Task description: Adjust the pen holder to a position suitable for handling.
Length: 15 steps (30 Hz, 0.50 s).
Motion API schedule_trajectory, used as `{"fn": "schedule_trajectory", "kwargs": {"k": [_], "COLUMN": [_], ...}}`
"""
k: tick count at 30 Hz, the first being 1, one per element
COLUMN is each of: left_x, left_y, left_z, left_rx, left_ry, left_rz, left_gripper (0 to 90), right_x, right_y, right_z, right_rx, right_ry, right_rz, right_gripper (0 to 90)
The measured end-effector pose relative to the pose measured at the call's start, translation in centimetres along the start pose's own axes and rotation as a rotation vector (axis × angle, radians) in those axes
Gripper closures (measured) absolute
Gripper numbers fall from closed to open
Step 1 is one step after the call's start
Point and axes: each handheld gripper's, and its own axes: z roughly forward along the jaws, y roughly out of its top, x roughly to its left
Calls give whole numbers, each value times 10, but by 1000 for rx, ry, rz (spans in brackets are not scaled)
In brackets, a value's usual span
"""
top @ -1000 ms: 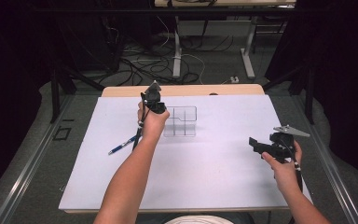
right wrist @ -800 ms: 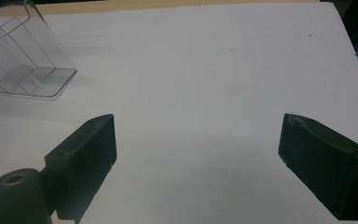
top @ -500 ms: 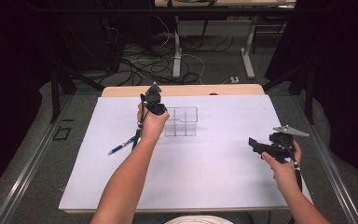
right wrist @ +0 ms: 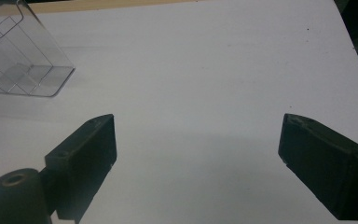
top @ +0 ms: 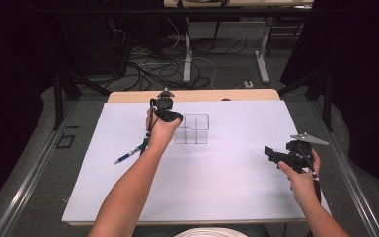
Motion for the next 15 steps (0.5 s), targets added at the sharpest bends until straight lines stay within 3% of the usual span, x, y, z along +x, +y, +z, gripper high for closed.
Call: {"fn": "schedule_trajectory", "kwargs": {"k": [7, 12, 15], "left_x": [0, 5, 10], "left_y": [-1, -3, -4], "left_z": [-8, -15, -20], "left_rx": [-49, -96, -103], "left_ry": [-34, -53, -73], "left_rz": [64, 71, 52], "left_gripper": [492, 425, 396], "right_x": [-1, -1, -1], "right_y": [0, -1, -1], "right_z": [-1, 0, 0], "right_rx": [1, 2, 1], "right_ry": [-6, -7, -8], "right_rz": [1, 2, 1], "right_gripper": [109, 109, 109]}}
